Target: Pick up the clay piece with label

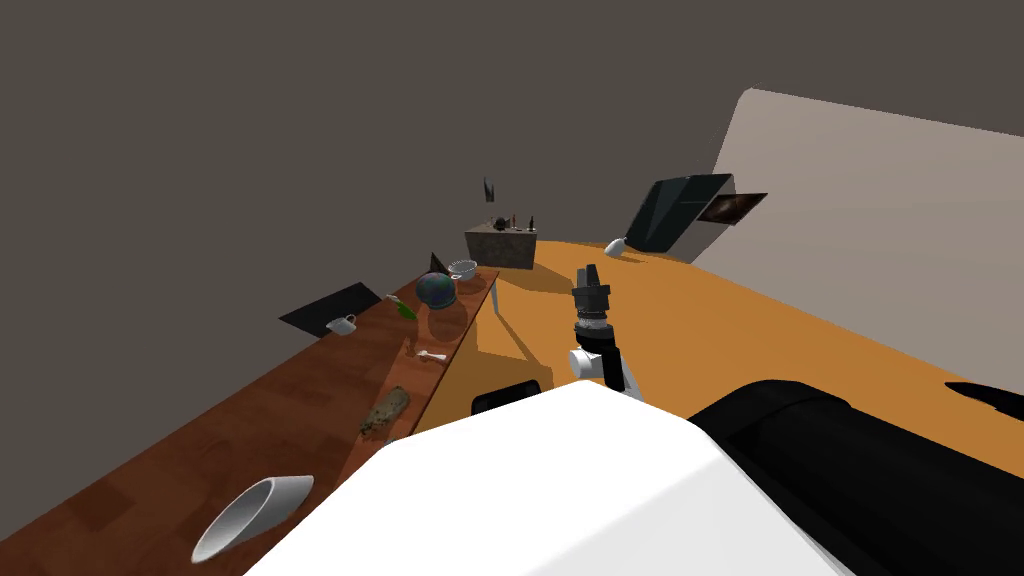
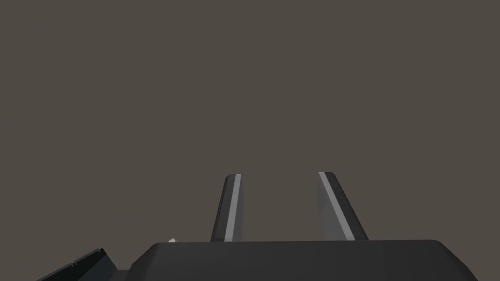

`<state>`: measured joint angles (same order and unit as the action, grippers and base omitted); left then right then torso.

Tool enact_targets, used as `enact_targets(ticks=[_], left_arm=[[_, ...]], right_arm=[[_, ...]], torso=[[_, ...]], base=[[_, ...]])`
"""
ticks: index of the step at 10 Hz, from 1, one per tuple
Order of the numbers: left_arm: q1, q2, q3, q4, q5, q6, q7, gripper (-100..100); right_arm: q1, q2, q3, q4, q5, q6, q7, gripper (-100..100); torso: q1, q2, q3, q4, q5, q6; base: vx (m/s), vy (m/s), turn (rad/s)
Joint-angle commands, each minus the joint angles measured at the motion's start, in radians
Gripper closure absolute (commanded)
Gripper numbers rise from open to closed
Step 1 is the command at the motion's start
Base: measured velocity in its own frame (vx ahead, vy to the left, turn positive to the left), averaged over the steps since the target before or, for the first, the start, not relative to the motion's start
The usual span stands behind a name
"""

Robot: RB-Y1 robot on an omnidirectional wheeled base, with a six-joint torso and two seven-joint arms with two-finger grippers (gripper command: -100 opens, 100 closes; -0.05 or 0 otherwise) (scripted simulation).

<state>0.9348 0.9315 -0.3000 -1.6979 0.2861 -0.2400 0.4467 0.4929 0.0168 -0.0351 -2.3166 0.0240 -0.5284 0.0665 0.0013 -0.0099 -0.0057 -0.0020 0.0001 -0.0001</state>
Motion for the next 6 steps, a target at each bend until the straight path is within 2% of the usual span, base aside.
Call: enact_targets(ticks=[1,2,3,6], left_arm=[[0.013,0.038,-0.009,0.037,0.046,0.026,0.04,-100],[0.026,0.058,-0.013,0.06,0.071,0.037,0.06,-100],[0.026,0.058,-0.013,0.06,0.071,0.037,0.06,-100],[0.061,0.11,-0.024,0.123,0.143,0.065,0.113,-100]], right_arm=[[0.0,0.0,0.0,0.0,0.0,0.0,0.0,0],[0.0,0.0,0.0,0.0,0.0,0.0,0.0,0],[0.0,0.0,0.0,0.0,0.0,0.0,0.0,0],[0.0,0.0,0.0,0.0,0.0,0.0,0.0,0]], torso=[[0.0,0.0,0.0,0.0,0.0,0.0],[0.0,0.0,0.0,0.0,0.0,0.0],[0.0,0.0,0.0,0.0,0.0,0.0],[-0.001,0.004,0.002,0.001,0.0,0.0]], base=[[0.141,0.034,-0.23],[0.148,0.03,-0.285],[0.098,0.031,-0.092],[0.097,0.033,-0.207]])
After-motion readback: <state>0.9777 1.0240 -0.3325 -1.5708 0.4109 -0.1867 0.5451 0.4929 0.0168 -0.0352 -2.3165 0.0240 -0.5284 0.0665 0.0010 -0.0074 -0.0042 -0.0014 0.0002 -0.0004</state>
